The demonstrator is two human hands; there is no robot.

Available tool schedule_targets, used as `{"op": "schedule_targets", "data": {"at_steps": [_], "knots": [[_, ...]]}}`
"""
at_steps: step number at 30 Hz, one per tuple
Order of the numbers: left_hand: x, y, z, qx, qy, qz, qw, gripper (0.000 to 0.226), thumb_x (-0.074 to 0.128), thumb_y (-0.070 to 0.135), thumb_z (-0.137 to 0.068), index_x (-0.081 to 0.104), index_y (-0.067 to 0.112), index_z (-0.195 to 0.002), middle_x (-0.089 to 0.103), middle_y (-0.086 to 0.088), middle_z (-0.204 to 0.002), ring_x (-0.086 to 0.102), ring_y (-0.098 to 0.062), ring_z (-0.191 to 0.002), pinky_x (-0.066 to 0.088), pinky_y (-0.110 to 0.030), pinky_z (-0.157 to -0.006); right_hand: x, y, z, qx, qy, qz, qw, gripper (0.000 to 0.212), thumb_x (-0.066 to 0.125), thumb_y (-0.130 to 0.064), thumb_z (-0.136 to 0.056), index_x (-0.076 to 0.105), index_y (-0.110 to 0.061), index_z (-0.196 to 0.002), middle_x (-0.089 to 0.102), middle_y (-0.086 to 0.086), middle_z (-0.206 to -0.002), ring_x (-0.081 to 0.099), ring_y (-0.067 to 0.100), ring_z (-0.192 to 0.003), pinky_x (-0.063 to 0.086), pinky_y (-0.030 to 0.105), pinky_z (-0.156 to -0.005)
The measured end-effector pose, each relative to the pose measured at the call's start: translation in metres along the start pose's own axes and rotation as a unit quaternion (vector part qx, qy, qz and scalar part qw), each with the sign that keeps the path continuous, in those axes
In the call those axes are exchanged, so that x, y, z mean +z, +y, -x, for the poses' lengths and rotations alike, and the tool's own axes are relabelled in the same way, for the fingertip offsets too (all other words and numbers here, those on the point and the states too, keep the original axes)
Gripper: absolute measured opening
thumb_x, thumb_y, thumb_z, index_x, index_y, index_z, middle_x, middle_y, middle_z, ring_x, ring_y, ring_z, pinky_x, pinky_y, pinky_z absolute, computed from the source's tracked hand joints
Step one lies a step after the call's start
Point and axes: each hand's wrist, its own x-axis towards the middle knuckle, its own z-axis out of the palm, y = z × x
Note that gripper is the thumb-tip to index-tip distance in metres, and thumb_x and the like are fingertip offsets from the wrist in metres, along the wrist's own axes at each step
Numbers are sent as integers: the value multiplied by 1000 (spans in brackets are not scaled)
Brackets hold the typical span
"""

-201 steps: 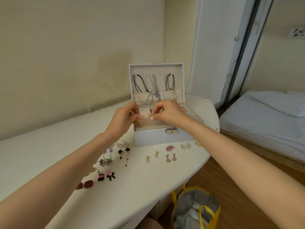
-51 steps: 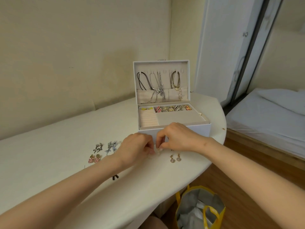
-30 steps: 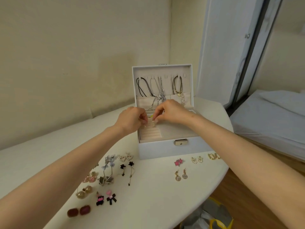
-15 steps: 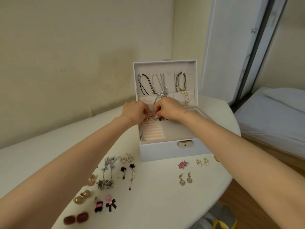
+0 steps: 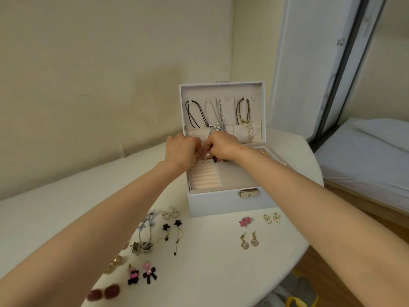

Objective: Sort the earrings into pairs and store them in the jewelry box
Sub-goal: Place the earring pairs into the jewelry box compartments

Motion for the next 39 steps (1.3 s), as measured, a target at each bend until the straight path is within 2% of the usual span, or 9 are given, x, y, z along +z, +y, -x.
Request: {"op": "schedule_targets", "data": {"at_steps": [2, 4, 8, 13, 18, 22, 28, 32, 39], "knots": [[-1, -1, -1, 5, -15, -8, 1000, 18, 55, 20, -88, 65, 25, -102, 66, 0, -108, 51, -25, -113, 33, -34, -86, 0, 0, -1, 4, -7, -4, 1000, 16, 64, -14, -84, 70, -27, -90, 70, 2, -99, 64, 20, -92, 45, 26, -78], [-1, -2, -2, 12, -37, -15, 999, 19, 53, 20, -89, 65, 24, -103, 65, -2, -109, 48, -25, -115, 32, -34, -88, 1, -1, -2, 1, -3, 9, 1000, 17, 65, -15, -84, 71, -26, -94, 69, 2, -104, 63, 22, -99, 42, 25, -76], [-1, 1, -5, 16, -74, -44, 996, 21, 49, 22, -91, 63, 23, -106, 62, -3, -115, 44, -25, -118, 31, -36, -91, 4, -4, -1, -17, 40, 42, 998, 22, 63, -13, -84, 70, -26, -100, 67, 2, -110, 59, 24, -107, 41, 27, -79], [1, 4, 1, 5, -27, -47, 999, 19, 51, 21, -90, 61, 22, -105, 59, -4, -116, 45, -26, -117, 31, -36, -88, 7, -3, 6, -43, 83, 52, 994, 26, 56, -9, -84, 69, -25, -99, 65, 2, -111, 57, 25, -108, 36, 26, -75], [-4, -4, 12, 19, 24, -22, 999, 16, 53, 25, -90, 65, 26, -102, 57, 0, -113, 44, -25, -111, 27, -34, -82, -1, 4, 17, -62, 108, 34, 992, 28, 56, -12, -86, 73, -32, -94, 66, -5, -107, 59, 20, -104, 35, 23, -75], [-10, -6, 25, 52, 54, -28, 997, 23, 49, 27, -93, 68, 30, -106, 54, 3, -117, 40, -25, -113, 22, -34, -80, -1, 8, 31, -94, 99, 61, 989, 31, 54, -13, -88, 71, -35, -102, 62, -5, -113, 56, 21, -109, 37, 26, -81], [-7, -3, 31, 66, 12, -51, 996, 27, 46, 29, -95, 63, 37, -114, 51, 4, -119, 37, -25, -113, 21, -34, -80, 5, 7, 37, -94, 74, 79, 990, 35, 49, -14, -90, 67, -37, -111, 59, -1, -117, 55, 23, -112, 36, 28, -81], [-8, -3, 27, 32, -41, 8, 999, 27, 46, 27, -95, 63, 35, -115, 49, 1, -120, 34, -24, -117, 24, -35, -86, 3, 8, 35, -81, 62, 56, 993, 36, 49, -12, -90, 68, -36, -109, 58, -2, -121, 53, 24, -115, 38, 29, -86], [-9, 0, 26, 11, -53, 39, 998, 27, 47, 23, -94, 64, 32, -113, 49, 0, -122, 34, -24, -119, 25, -34, -90, 5, 11, 31, -50, 46, 8, 998, 43, 48, -6, -87, 69, -37, -107, 64, -4, -117, 57, 23, -109, 37, 24, -75]]}}
